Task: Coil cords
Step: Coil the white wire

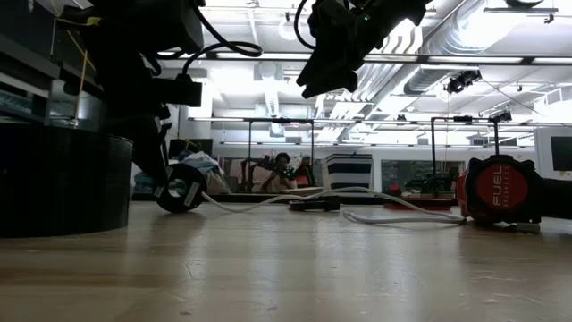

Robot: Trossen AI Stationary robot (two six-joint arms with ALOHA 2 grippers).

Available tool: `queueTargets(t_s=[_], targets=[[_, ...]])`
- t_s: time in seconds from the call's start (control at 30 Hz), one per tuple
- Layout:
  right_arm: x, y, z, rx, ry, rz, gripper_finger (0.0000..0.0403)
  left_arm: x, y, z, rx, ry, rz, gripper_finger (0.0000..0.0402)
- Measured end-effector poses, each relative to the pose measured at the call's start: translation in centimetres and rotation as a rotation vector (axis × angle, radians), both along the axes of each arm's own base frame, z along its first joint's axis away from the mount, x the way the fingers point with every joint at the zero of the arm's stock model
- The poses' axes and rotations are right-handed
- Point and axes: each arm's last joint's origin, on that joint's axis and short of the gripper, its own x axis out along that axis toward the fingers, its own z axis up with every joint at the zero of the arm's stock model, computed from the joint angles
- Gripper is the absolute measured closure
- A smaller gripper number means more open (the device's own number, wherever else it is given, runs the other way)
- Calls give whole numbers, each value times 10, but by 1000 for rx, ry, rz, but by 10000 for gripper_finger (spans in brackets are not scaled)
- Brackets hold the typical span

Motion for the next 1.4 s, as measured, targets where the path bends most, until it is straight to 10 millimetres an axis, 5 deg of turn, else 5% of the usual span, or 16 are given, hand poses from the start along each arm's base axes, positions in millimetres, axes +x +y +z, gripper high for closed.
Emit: queueTargets(t_s=[0.67, 0.97, 1.4], targets=[[1, 0, 2, -5, -23, 0, 218, 2, -1, 0, -22, 7, -54, 261], [1, 0, 2, -5, -23, 0, 218, 2, 4, -1, -49, 13, -44, 389], [-1, 0, 7, -21, -25, 13, 218, 13, 17, 19, -89, 25, -38, 398]])
